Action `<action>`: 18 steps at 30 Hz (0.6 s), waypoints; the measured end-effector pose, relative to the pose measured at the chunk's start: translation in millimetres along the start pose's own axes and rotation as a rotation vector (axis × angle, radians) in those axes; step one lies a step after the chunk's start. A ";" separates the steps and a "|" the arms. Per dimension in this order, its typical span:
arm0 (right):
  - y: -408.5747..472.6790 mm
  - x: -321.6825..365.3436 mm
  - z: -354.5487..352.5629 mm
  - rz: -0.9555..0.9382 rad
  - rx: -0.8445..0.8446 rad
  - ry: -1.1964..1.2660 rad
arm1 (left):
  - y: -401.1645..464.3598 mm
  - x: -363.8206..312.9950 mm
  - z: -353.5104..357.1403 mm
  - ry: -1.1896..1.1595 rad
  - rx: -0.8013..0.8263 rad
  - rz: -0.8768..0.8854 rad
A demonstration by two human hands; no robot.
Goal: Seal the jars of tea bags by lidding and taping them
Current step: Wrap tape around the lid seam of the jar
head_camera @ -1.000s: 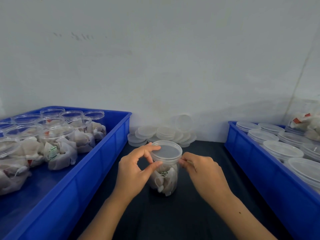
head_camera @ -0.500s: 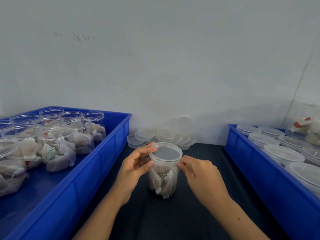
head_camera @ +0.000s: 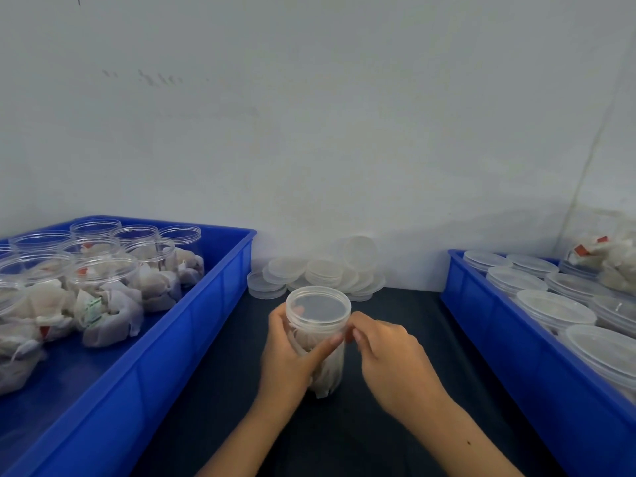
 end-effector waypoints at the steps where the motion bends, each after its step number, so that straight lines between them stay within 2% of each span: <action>1: -0.2 -0.1 -1.0 -0.005 0.015 -0.006 | -1.5 0.1 -2.1 0.017 -0.018 0.007; 10: -9.2 19.3 -13.1 -0.048 0.011 0.022 | -4.7 -6.8 -13.1 -0.008 -0.098 0.035; 13: -11.4 22.7 -16.6 -0.075 -0.041 0.048 | -4.3 -9.7 -19.0 -0.020 -0.030 0.009; 18: -11.9 20.8 -26.9 -0.053 -0.075 -0.062 | -3.7 -15.4 -20.4 -0.028 0.090 -0.050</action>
Point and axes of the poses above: each hand's wrist, its own y-axis towards the middle knuckle, its own z-axis out of the palm, x = y × z, the point moved 1 cm from there along y, towards the middle knuckle, and after that the axes turned 5 degrees about y, right-handed, at the moved point
